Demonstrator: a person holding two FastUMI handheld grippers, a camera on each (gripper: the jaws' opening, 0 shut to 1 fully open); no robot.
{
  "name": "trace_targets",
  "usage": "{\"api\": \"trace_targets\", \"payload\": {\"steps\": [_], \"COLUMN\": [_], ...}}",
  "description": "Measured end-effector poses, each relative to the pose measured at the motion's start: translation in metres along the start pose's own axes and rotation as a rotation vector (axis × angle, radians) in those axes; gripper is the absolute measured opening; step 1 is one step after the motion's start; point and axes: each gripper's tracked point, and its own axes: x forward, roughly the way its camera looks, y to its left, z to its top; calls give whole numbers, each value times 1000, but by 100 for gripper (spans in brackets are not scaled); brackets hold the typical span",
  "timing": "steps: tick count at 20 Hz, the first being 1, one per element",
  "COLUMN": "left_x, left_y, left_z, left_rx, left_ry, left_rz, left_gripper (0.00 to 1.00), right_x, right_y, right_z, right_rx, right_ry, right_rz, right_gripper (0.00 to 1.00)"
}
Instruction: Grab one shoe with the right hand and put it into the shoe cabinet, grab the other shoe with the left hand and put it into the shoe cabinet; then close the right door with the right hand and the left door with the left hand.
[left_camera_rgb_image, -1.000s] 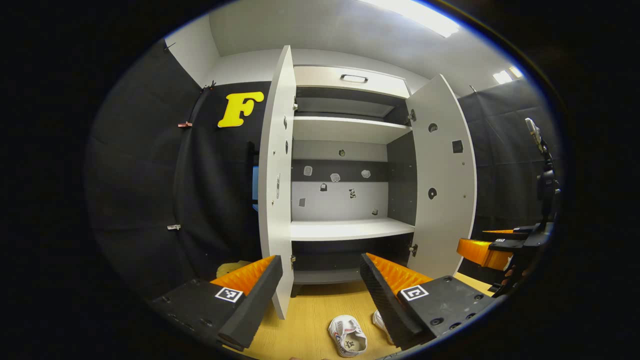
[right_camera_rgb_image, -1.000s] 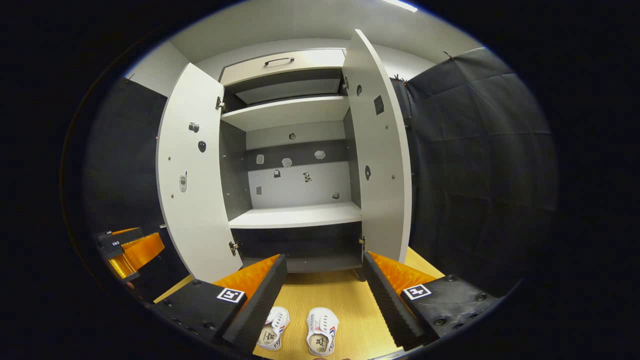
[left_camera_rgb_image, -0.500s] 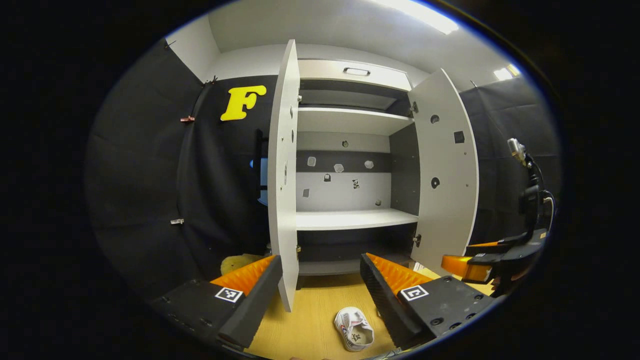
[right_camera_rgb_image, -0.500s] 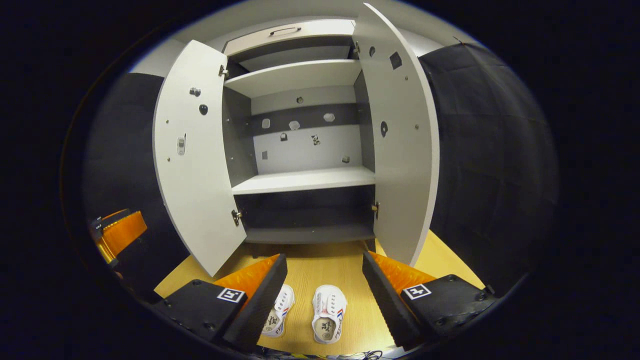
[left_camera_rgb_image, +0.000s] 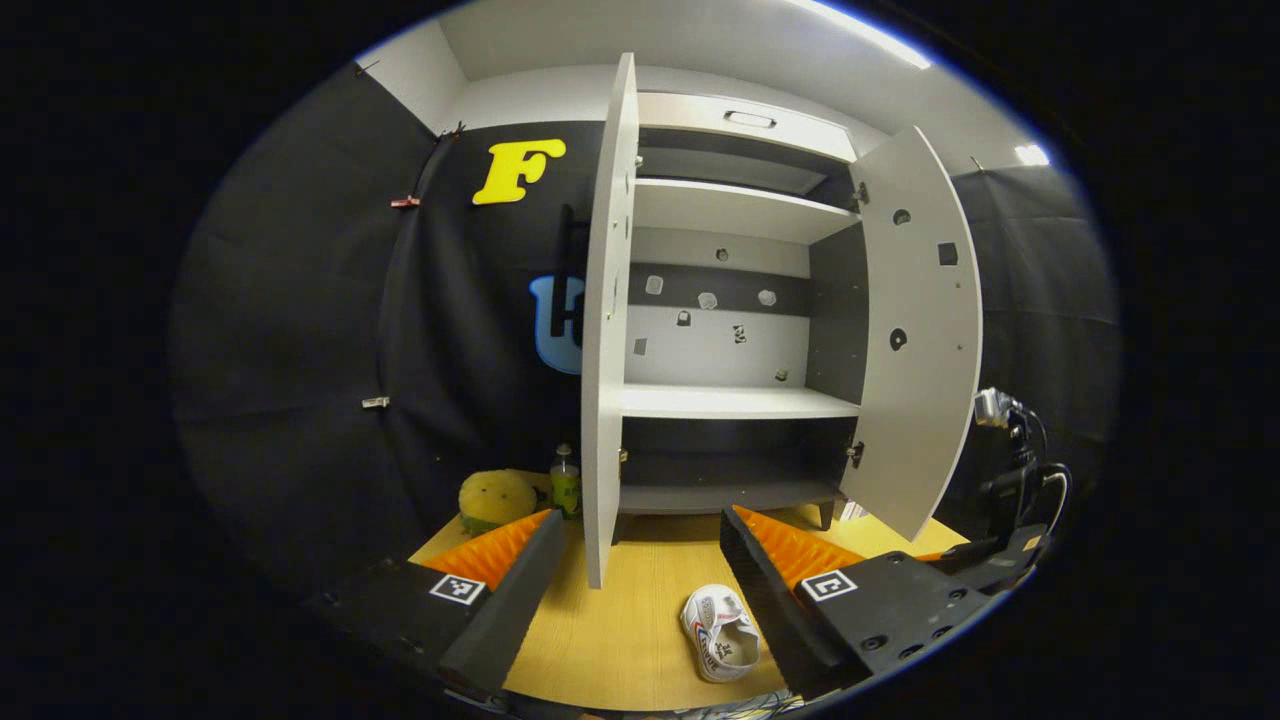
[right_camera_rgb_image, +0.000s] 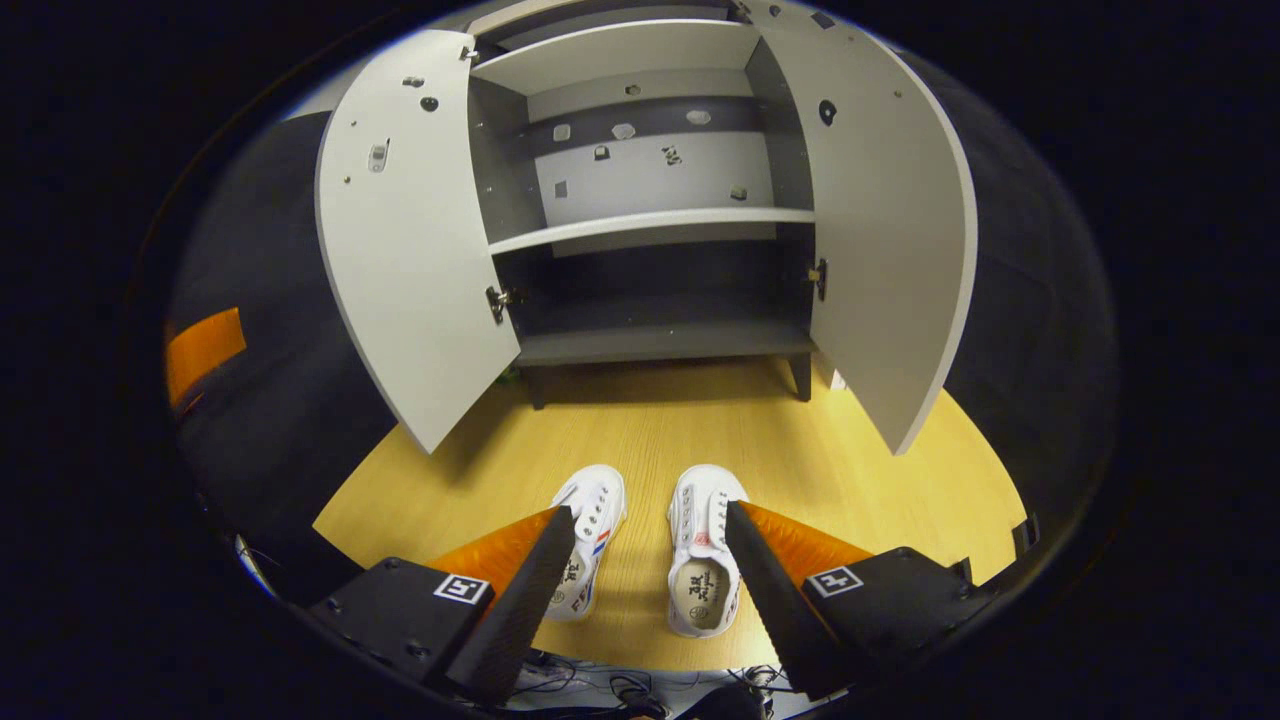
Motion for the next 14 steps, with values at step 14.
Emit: {"api": "trace_targets", "payload": {"steps": [14], "left_x": [12], "left_y": [17], "left_z": [-38], "left_rx": [-24], "left_ry": [91], "left_rz": [57], "left_gripper": [95], "right_x": [81], "right_y": [-20], "right_z": [-107], "right_rx": [80], "right_ry": [248], "right_rz": [-76], "right_gripper": [99]}}
